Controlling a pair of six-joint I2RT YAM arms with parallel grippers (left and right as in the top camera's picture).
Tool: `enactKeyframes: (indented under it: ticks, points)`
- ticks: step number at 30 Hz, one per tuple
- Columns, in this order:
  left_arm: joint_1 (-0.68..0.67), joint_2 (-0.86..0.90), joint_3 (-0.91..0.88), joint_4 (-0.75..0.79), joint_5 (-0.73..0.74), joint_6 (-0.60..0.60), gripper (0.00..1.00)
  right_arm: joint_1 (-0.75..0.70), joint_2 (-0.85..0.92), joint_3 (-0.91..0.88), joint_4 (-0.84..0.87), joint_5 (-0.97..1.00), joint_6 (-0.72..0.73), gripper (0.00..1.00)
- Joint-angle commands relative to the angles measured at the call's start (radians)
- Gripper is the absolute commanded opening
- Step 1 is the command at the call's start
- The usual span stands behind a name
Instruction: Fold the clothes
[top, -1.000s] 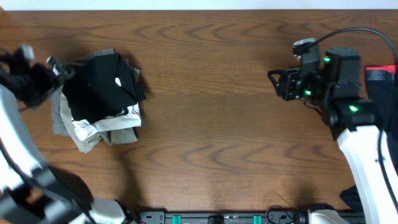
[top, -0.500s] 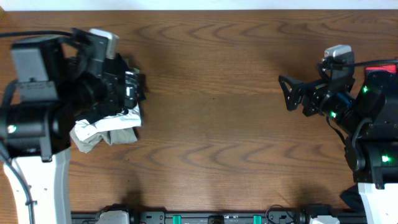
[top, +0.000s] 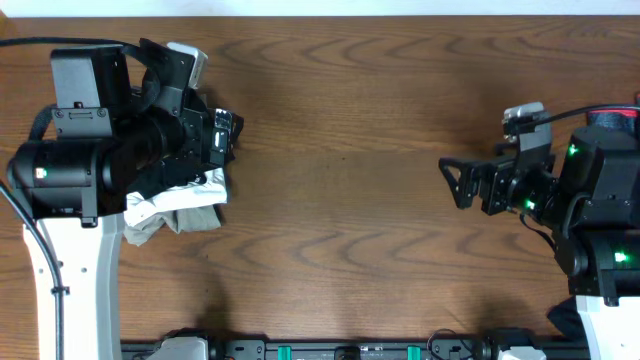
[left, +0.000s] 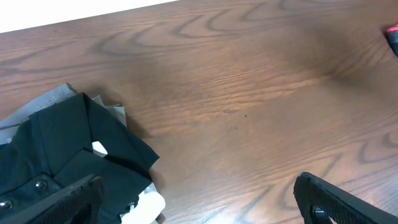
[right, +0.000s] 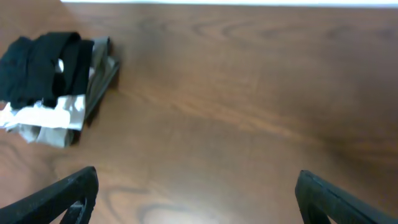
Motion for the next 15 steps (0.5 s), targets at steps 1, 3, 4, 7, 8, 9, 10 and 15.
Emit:
enactKeyframes:
  ticks: [1, 3, 4, 7, 8, 9, 10, 15]
  points:
    - [-0.004, 0.002, -0.004, 0.000, -0.005, 0.003, 0.98, -0.004, -0.001, 0.003, -0.018, -0.017, -0.012, 0.99]
    - [-0.004, 0.002, -0.004, 0.000, -0.005, 0.003, 0.98, 0.000, -0.004, 0.001, -0.023, -0.018, -0.011, 0.99]
    - [-0.004, 0.002, -0.004, 0.000, -0.005, 0.003, 0.98, 0.002, -0.018, -0.001, -0.012, -0.003, -0.018, 0.99]
    - [-0.004, 0.002, -0.004, 0.000, -0.005, 0.003, 0.98, 0.003, -0.092, -0.037, 0.157, 0.084, -0.031, 0.99]
    - [-0.004, 0.002, -0.004, 0.000, -0.005, 0.003, 0.98, 0.003, -0.121, -0.056, 0.241, 0.105, -0.031, 0.99]
    - [-0.004, 0.002, -0.004, 0.000, -0.005, 0.003, 0.98, 0.003, -0.158, -0.083, 0.347, 0.119, -0.031, 0.99]
    - [-0.004, 0.002, -0.004, 0.000, -0.005, 0.003, 0.98, 0.003, -0.192, -0.109, 0.435, 0.134, -0.031, 0.99]
    - [-0.004, 0.002, -0.004, 0.000, -0.005, 0.003, 0.98, 0.003, -0.381, -0.287, 0.751, 0.211, -0.031, 0.99]
